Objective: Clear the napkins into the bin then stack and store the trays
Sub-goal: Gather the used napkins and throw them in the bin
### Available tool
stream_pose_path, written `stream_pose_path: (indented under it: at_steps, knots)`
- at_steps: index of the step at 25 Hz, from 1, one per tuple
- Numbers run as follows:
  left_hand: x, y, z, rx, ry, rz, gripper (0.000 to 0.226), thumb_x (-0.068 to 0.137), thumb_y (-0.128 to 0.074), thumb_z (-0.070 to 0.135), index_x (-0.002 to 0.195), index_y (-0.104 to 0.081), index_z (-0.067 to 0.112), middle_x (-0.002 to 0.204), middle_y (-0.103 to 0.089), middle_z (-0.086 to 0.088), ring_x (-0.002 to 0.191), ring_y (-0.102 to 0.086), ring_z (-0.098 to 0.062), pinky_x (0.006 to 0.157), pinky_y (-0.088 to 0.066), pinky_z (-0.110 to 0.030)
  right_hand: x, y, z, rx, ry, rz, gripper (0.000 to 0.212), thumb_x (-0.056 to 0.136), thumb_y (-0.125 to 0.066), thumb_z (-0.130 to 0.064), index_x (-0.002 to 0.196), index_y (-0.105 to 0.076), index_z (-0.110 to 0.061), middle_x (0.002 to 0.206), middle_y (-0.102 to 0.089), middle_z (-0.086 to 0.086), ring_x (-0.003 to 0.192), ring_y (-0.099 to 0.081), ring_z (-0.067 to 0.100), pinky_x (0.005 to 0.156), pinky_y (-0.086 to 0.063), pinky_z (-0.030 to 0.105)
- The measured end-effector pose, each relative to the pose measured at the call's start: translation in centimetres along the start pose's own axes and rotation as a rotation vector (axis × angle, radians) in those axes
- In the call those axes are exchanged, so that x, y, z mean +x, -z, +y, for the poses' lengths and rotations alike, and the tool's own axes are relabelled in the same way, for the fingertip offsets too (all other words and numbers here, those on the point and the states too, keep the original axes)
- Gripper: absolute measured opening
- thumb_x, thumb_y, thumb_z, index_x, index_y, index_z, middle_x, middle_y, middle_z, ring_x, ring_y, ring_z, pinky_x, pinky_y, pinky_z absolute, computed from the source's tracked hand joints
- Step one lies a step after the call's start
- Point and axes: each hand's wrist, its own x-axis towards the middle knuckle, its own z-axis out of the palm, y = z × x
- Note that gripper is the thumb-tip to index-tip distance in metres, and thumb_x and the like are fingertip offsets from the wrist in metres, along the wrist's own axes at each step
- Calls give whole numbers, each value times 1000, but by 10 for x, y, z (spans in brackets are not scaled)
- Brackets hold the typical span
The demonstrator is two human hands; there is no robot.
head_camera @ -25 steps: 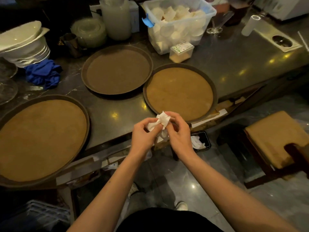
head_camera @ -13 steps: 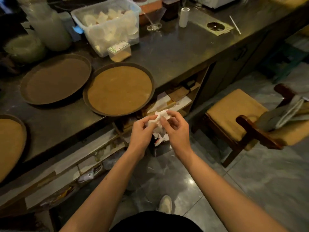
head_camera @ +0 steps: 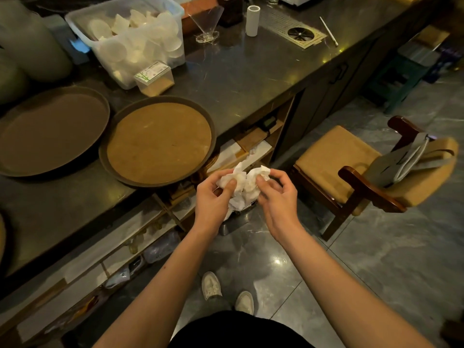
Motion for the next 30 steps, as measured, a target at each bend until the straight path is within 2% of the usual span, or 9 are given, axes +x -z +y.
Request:
stream_pose_path:
  at_steps: [4,6,8,13,16,19,22,25,30]
  knots:
    - [21,16,-12,-24,56,-11,18,89,-67,13,103,-72,24,110,-71,-2,103,-68,-18,85,-59,-43,13,-16,10,7,-61,21,15,86,-64,7,93,-61,-6,99,-70,18,97,-70,32,84,-56,44]
    - [30,20,-19,-3,97,26,17,88,-67,12,98,-73,25,107,-72,0,102,-69,-16,86,-59,-39,20,-19,16,-14,-84,43,17,84,-65,10,89,-64,-7,99,-71,17,101,-68,34,86,-56,42]
    - [35,21,-24,-22,151,34,19,88,-67,10,102,-74,22,106,-73,0,100,-70,-15,83,-59,-32,26,-19,19,-41,-91,66,21,82,-67,10,88,-69,-10,100,-72,15,103,-68,34,90,-55,45]
    - [51,4,-39,0,227,-62,36,89,-63,5,122,-67,19,120,-69,3,110,-65,-9,89,-54,-27,58,-1,27,-147,-121,62,23,86,-66,4,100,-74,-12,107,-72,14,106,-68,29,95,-54,45]
    - [64,-18,-57,59,253,-70,39,92,-62,9,130,-62,19,125,-66,4,111,-64,-8,91,-52,-26,91,20,30,-240,-154,4,29,88,-63,3,114,-71,-7,111,-72,10,108,-67,23,95,-55,39]
    - [80,-52,-77,140,289,58,36,89,-68,15,125,-65,15,117,-71,0,104,-69,-12,94,-54,-36,132,43,29,-321,-153,-81,30,89,-63,5,116,-68,-7,110,-71,4,101,-68,11,89,-55,26]
    - [95,-89,-87,128,345,228,28,83,-74,12,110,-70,17,101,-74,2,93,-72,-10,88,-57,-32,171,67,31,-411,-169,-188,28,87,-66,4,109,-69,-13,100,-70,-6,92,-66,-1,85,-54,20]
    - [109,-114,-100,145,353,363,22,80,-77,11,101,-72,18,98,-75,-1,92,-72,-12,85,-58,-31,207,86,39,-481,-198,-265,27,85,-68,4,107,-71,-11,99,-71,-4,95,-67,4,88,-55,23]
    - [128,-119,-150,175,444,491,24,80,-77,13,101,-69,19,102,-73,0,93,-70,-12,83,-59,-34,242,100,76,-630,-178,-322,22,82,-73,-1,98,-71,-17,99,-72,-4,96,-69,15,86,-57,30]
